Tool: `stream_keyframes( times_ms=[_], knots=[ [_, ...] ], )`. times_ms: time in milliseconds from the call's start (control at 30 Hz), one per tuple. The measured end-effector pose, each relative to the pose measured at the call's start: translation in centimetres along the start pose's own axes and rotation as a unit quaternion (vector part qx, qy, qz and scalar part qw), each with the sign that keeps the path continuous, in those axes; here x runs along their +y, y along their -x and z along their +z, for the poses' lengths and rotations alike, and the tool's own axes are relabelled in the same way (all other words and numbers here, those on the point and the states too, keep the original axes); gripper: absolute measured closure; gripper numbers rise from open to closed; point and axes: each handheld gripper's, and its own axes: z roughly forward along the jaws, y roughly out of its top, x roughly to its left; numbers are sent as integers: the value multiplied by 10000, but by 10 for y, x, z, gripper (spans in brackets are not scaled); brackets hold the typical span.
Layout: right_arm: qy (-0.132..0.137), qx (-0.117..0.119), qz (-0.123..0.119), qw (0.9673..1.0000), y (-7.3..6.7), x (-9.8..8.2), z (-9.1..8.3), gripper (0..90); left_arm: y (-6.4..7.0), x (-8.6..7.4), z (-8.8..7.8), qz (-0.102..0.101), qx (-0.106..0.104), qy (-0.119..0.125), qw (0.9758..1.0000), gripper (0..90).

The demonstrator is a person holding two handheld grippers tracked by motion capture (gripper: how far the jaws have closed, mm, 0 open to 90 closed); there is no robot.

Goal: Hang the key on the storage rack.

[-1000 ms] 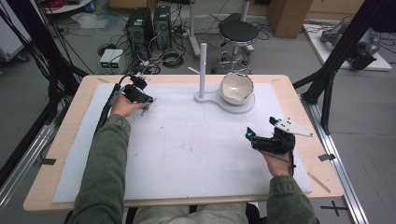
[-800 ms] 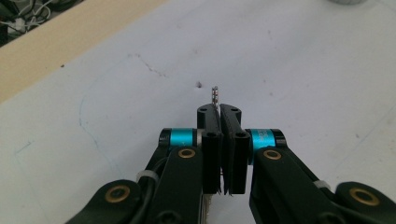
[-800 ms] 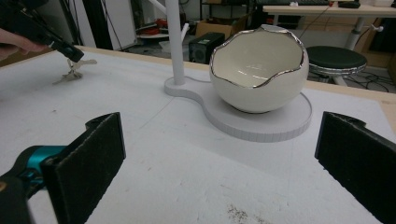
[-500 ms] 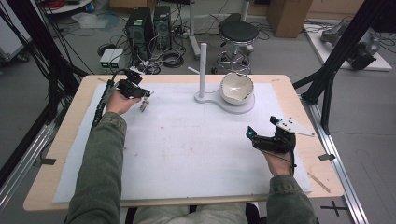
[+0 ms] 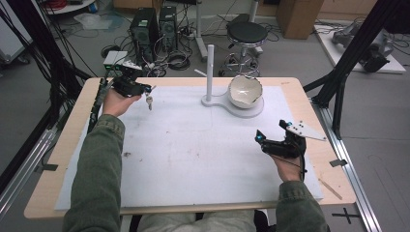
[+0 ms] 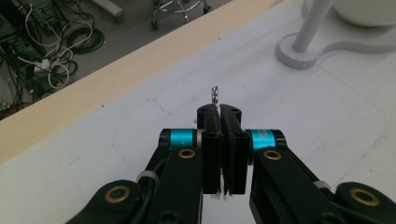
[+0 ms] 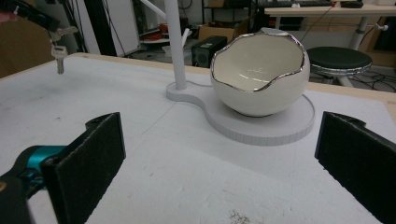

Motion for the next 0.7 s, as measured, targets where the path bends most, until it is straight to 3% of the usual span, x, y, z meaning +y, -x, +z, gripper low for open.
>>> stream_keyframes(
  times_ms=[300, 400, 700],
  knots=[
    [6, 20, 12, 10000, 0, 0, 0, 6, 5, 8, -16, -56, -97, 262, 9996, 871],
    [23, 18, 21, 10000, 1, 0, 0, 6, 11, 14, -23, -48, -335, 471, 9983, 871],
    [32, 41, -1, 10000, 1, 1, 0, 14, 30, 39, -37, 244, -444, 709, 9962, 871]
  ],
)
